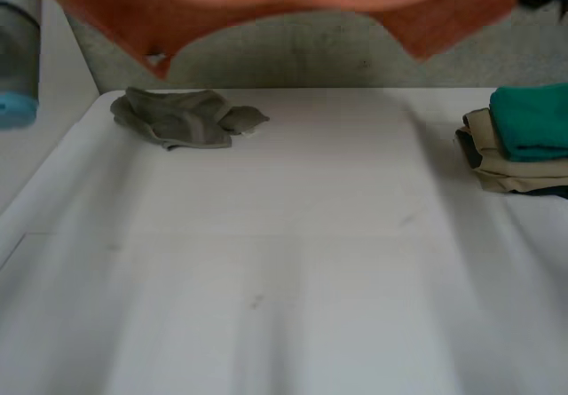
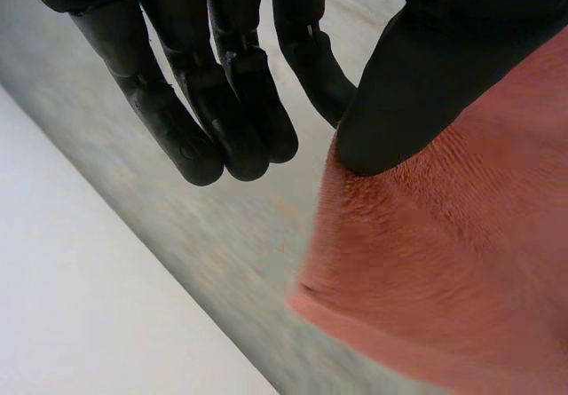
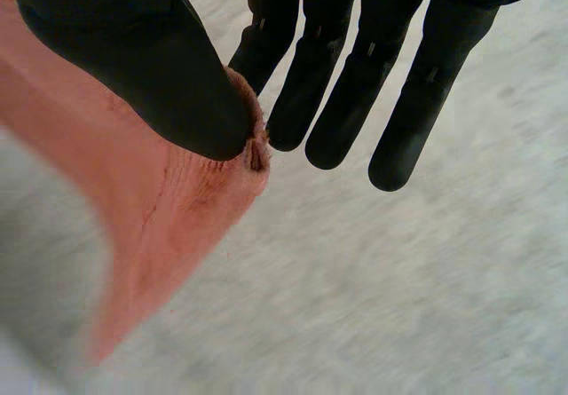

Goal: Fold the laundry.

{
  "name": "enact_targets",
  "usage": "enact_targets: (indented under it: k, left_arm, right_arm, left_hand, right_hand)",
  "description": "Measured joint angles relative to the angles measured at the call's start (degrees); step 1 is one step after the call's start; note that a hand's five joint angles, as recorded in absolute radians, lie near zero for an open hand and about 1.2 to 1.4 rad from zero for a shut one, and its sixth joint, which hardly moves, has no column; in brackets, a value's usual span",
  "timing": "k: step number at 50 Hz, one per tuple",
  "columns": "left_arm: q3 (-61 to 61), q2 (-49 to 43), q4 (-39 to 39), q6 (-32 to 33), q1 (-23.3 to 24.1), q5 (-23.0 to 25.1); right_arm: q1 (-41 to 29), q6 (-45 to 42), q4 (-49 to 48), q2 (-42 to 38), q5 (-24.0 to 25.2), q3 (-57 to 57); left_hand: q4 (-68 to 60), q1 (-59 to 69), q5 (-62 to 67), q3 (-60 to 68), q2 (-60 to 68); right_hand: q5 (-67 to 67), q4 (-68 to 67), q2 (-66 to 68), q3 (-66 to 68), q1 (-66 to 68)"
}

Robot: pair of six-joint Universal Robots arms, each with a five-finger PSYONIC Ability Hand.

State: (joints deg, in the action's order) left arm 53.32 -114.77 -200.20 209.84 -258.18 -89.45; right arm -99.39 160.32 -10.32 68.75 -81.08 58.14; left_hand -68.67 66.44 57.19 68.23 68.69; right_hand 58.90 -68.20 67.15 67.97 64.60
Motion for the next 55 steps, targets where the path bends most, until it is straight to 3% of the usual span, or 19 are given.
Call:
enact_targets:
  k: [10,16,24,26,32,39,45,46,55]
  left_arm:
    - [21.33,-0.05,0.36,2.6,-0.09,3.83]
    - [33.35,0.76,2.31,8.55,0.0,4.58]
    - [48.55,8.23,17.61,20.88,2.33,-2.19]
    - [52.05,11.89,25.59,23.33,4.19,-4.53]
    - [52.8,17.23,38.2,24.11,7.53,-5.2]
    - [43.25,13.62,37.66,23.16,7.03,-4.13]
    - [32.63,6.38,30.87,22.88,5.13,-3.24]
    - [27.51,2.46,26.89,22.95,4.61,-2.49]
    - [7.9,-13.86,16.21,23.2,4.61,-1.56]
  right_arm:
    - [-0.09,-7.0,5.8,-3.04,3.41,14.66]
    - [2.13,-13.76,10.84,-4.46,4.34,22.92]
    - [7.57,-29.82,29.46,-0.49,4.59,30.74]
    - [9.99,-36.73,37.51,2.12,4.58,32.98]
    - [13.2,-47.88,46.41,5.62,5.08,35.9]
    - [11.87,-42.67,38.13,2.62,5.26,32.99]
    - [10.18,-32.89,27.85,-0.81,5.42,28.5]
    - [9.29,-28.74,22.59,-2.55,5.37,26.49]
    - [5.17,-19.54,2.87,-11.9,2.65,18.02]
  left_hand:
    - [-0.01,0.0,0.0,0.0,0.0]
    - [-0.01,0.0,0.0,0.0,0.0]
    - [-0.01,0.0,0.0,0.0,0.0]
    - [-0.01,0.0,0.01,0.0,0.0]
    - [-0.01,0.0,0.0,0.0,0.0]
    - [-0.01,0.0,0.0,0.0,0.0]
    - [-0.02,0.0,0.0,0.0,0.0]
    - [-0.02,0.0,0.0,0.0,0.0]
    - [-0.02,0.0,-0.01,0.0,0.0]
  right_hand:
    - [0.0,0.0,0.0,0.0,0.0]
    - [0.0,0.0,0.0,0.0,0.0]
    - [0.0,0.0,0.0,0.0,0.0]
    - [0.0,0.0,0.0,0.0,0.0]
    - [-0.02,0.0,0.0,0.0,0.0]
    - [0.0,0.0,0.0,0.0,0.0]
    - [-0.02,0.0,0.0,0.0,0.0]
    - [0.0,0.0,0.0,0.0,0.0]
    - [0.0,0.0,0.0,0.0,0.0]
